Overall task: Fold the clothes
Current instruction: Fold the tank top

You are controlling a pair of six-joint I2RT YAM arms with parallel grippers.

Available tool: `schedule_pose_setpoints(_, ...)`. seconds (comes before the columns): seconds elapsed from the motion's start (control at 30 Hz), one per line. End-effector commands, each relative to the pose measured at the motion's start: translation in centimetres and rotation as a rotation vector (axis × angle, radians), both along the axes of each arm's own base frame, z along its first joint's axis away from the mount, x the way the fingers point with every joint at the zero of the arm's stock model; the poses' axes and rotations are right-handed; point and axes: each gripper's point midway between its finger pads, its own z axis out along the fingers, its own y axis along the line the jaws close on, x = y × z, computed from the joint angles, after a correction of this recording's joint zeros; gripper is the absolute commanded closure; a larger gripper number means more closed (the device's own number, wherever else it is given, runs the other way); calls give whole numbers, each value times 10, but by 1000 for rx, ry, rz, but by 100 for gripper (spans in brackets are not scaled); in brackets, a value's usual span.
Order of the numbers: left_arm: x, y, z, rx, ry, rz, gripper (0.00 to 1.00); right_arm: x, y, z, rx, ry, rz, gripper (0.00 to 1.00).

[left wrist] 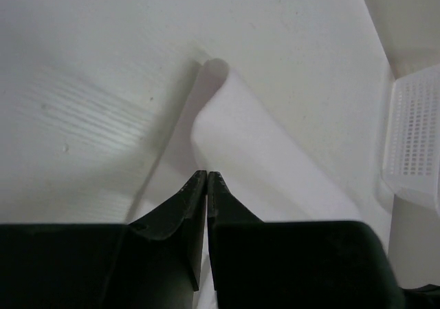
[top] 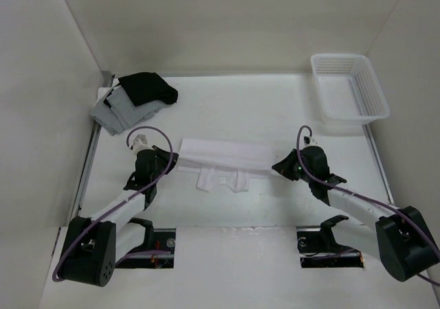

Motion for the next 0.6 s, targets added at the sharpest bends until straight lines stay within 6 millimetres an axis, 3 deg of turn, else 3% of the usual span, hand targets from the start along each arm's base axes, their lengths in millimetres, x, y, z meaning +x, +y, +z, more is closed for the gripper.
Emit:
schedule_pose_setpoints(0.0,-10,1,3,-20,-44,-14,96,-11,-3,-12,10,30,-42,98)
schedule_pose_setpoints(0.1,-20,7,-8,4,-16,-6,91,-18,-3,-18,7,53,-66,94)
schedule_pose_setpoints(0.23,-27,12,-19,34,11,-5,72,-16,-8,-18,-23,46,-81,69)
schedule_pose_setpoints(0.37,-29,25,-15,35,2,39,69,-7,-3,-1,-15,-23,-43,51)
schedule_pose_setpoints(0.57,-19,22,-2,39,-23,30,68,16,-2,-17,15,37,-34,52)
